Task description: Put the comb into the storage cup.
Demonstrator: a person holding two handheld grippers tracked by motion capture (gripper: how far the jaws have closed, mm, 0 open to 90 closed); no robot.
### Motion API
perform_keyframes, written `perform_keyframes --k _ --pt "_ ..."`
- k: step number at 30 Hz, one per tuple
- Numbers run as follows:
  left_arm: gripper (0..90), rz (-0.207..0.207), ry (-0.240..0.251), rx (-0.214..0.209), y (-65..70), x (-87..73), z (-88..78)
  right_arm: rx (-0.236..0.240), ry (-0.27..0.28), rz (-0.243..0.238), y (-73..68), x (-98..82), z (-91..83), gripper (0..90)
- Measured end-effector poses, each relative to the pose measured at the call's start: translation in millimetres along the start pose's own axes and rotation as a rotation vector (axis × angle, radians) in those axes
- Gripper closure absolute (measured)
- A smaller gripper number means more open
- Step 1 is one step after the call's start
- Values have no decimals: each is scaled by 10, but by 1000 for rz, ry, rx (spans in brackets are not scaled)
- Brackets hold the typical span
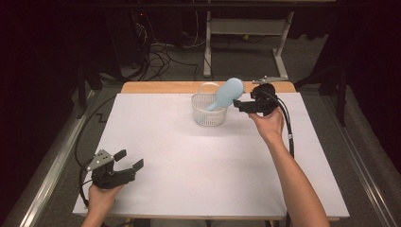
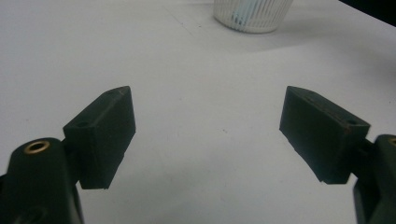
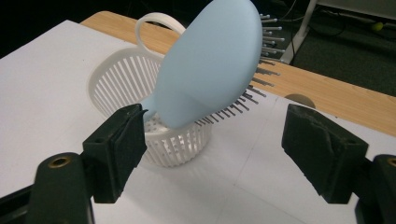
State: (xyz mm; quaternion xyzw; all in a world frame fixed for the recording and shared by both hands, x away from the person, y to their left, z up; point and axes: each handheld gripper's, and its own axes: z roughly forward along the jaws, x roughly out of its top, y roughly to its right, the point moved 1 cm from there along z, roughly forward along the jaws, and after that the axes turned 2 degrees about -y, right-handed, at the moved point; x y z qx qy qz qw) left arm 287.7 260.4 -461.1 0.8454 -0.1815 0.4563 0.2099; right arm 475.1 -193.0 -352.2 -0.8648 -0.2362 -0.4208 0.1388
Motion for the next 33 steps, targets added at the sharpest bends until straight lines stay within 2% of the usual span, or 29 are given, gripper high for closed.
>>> perform_keyframes --k 15,33 --pt "178 -10 6 6 -21 -14 -19 -2 9 -27 16 -74 -144 225" --pt "178 -12 11 10 -17 -8 -20 6 30 -19 86 -201 -381 231"
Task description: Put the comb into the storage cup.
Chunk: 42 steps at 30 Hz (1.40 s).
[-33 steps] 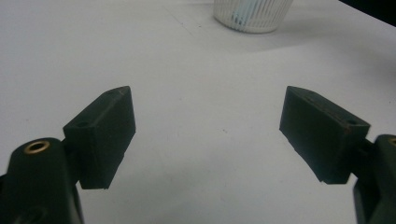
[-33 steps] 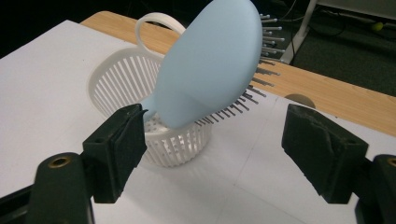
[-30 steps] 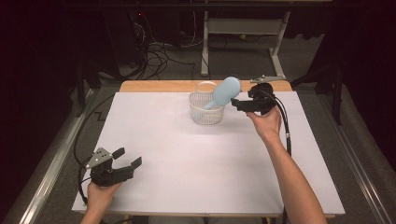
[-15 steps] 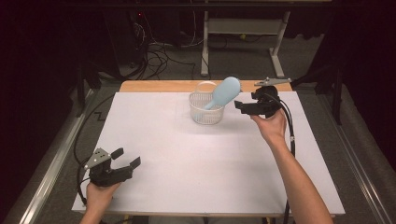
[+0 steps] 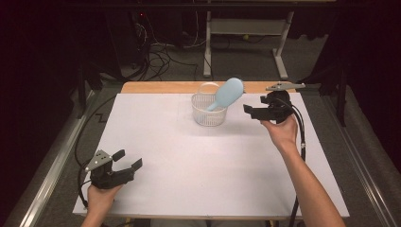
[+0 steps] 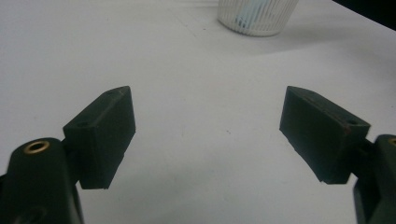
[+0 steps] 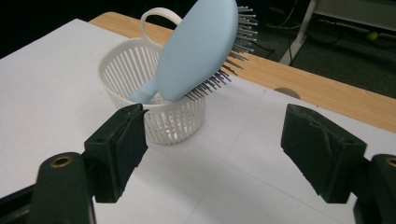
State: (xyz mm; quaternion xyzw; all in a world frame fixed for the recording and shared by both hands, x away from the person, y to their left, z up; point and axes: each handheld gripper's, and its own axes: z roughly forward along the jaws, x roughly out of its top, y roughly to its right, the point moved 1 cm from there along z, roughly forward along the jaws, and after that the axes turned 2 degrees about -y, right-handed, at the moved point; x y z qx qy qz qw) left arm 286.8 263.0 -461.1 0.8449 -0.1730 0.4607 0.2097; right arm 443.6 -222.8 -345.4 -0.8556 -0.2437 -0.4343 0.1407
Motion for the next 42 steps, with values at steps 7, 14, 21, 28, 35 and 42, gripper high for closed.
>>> perform_keyframes --k 7,14,21,28,35,42 --pt "178 1 -1 1 1 -1 2 -8 -4 -3 47 -69 -57 231" --pt "178 3 -3 0 2 -1 4 -11 1 8 105 -136 -123 232" --pt "178 0 1 1 1 0 1 -7 17 6 127 -179 -199 233" --pt "178 -3 2 0 -2 1 2 -4 26 13 156 -230 -256 235" --pt "178 -10 6 -2 -7 1 -3 -6 37 20 190 -273 -311 236" --pt "178 -11 6 -3 -11 1 -4 -6 47 25 209 -318 -366 237"
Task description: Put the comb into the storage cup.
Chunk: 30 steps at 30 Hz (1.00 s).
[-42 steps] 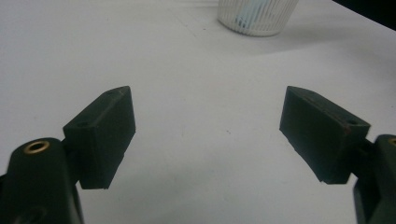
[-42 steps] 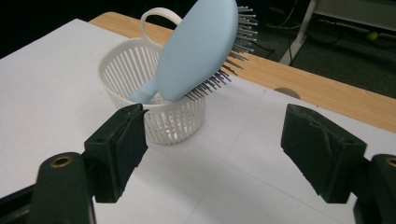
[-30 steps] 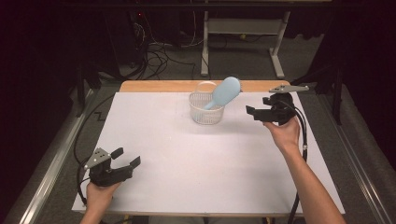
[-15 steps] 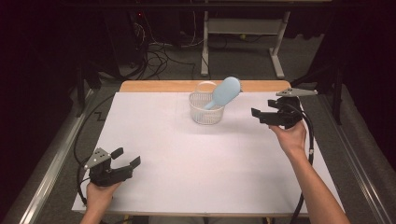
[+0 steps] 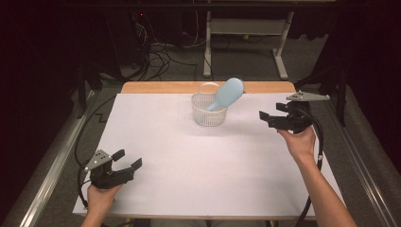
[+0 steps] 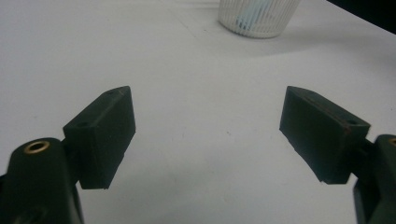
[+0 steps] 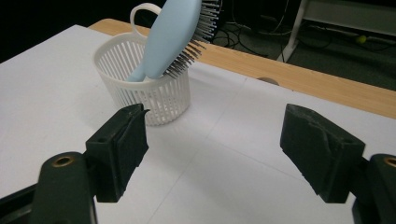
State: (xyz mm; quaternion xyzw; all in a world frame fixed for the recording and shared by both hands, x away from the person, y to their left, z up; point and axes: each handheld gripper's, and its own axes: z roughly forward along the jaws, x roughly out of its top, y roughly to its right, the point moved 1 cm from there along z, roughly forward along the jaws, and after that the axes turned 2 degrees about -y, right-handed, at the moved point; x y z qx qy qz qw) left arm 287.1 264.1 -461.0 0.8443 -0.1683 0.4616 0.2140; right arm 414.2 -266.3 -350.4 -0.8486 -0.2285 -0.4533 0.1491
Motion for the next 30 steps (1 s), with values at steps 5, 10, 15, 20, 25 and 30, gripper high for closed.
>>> perform_keyframes --k 5,10,15,20,25,30 --pt "178 1 0 0 -1 1 -1 -2 9 2 21 -35 -38 237" --pt "178 0 0 1 -2 1 0 -4 14 2 31 -69 -80 237" --pt "178 0 1 2 -2 2 -2 -4 21 2 46 -100 -119 238" --pt "178 0 3 3 -4 2 -4 -5 38 6 55 -116 -170 238" --pt "178 -1 5 3 -3 3 -7 -6 47 7 67 -142 -211 238" --pt "178 2 5 2 -2 4 -4 -10 52 12 82 -168 -240 238"
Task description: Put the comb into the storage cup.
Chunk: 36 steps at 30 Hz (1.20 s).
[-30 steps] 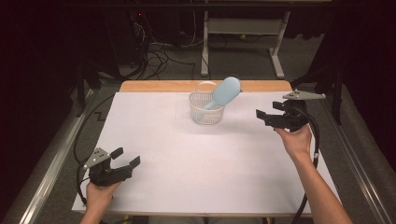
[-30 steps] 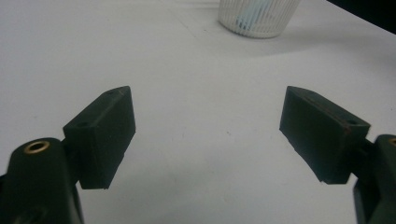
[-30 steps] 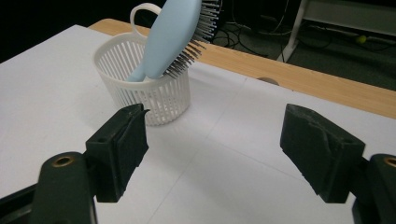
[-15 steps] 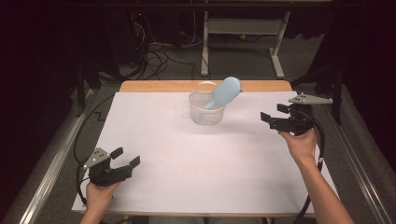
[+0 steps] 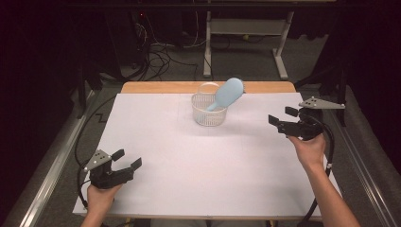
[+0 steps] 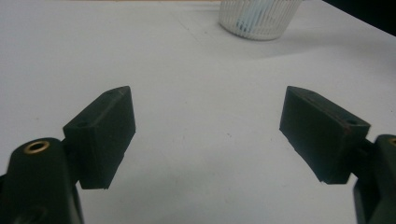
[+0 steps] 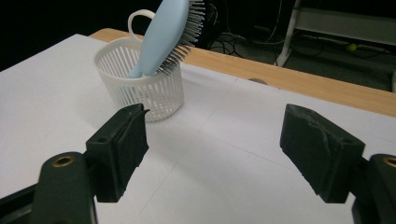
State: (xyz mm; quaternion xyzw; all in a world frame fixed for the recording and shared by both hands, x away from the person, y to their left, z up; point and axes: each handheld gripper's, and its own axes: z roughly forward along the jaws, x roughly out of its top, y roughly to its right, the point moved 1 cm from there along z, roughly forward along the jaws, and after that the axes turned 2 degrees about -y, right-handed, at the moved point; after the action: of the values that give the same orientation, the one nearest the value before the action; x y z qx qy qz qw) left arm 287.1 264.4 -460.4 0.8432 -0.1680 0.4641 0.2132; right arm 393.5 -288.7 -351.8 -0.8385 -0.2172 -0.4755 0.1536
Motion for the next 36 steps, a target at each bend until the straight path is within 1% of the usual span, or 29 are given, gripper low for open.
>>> perform_keyframes --k 7,11,17,28,36 --pt "178 3 3 2 2 0 -5 2 2 -8 -6 -30 -39 239" --pt "178 3 2 0 5 0 -3 2 13 -10 -2 -45 -77 239" --pt "178 3 2 0 6 0 -3 3 29 -3 9 -68 -131 238" --pt "178 1 5 -1 0 3 -4 5 42 -4 11 -127 -196 236" --pt "178 1 7 0 2 4 -11 6 71 2 23 -167 -275 236"
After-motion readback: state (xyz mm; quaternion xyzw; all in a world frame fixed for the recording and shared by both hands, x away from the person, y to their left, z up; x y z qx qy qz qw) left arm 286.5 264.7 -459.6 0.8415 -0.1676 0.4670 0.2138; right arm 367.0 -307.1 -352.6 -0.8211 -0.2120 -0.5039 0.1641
